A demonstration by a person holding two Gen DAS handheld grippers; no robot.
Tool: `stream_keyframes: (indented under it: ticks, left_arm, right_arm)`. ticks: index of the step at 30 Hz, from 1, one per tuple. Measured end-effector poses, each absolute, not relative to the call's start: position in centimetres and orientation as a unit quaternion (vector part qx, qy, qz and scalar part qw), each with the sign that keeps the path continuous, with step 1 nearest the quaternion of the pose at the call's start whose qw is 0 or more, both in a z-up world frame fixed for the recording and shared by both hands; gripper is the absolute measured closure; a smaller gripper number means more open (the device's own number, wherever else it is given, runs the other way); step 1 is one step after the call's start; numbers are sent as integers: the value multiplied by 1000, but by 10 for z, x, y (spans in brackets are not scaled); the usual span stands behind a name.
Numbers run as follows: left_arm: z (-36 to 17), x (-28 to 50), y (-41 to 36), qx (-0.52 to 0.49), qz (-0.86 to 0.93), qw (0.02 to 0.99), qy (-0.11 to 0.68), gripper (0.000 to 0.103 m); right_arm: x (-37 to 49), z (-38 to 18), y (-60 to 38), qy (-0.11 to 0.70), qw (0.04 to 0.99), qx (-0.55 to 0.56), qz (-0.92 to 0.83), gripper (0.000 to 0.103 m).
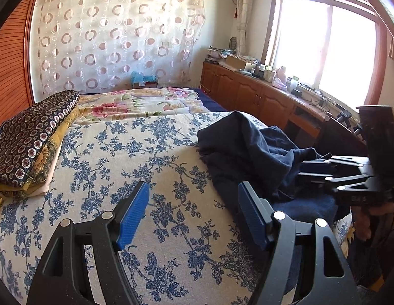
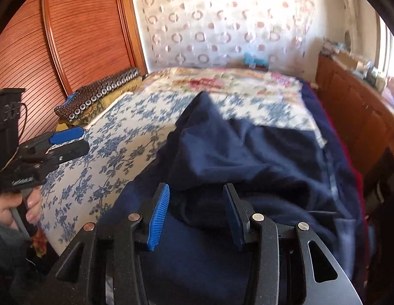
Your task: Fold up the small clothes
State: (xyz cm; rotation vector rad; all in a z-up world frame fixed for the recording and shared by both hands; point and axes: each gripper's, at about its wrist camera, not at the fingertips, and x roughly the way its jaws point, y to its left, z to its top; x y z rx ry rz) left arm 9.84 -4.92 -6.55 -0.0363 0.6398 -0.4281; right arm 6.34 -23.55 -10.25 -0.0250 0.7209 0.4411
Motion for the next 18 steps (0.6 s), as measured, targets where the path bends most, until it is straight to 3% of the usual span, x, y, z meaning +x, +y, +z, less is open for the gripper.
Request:
stream_keyframes:
  ticks: [9,11,12,18]
  left_arm:
    - [-70,100,-46,-26,-209,924,318,30]
    - [-71,100,-46,-26,-210,924,319,30]
    - [-71,100,-46,-26,-211,924,319,30]
    - [-72,101,-45,-25,-211,923,320,30]
  right_arm:
    - [106,-97,-223,370,901,18,224,59]
    - [116,-93,-225,370,903,12,218,95]
    - [119,-89,-226,366,904,12,219,100]
    - [122,-39,-251,289,940,-9,179,101]
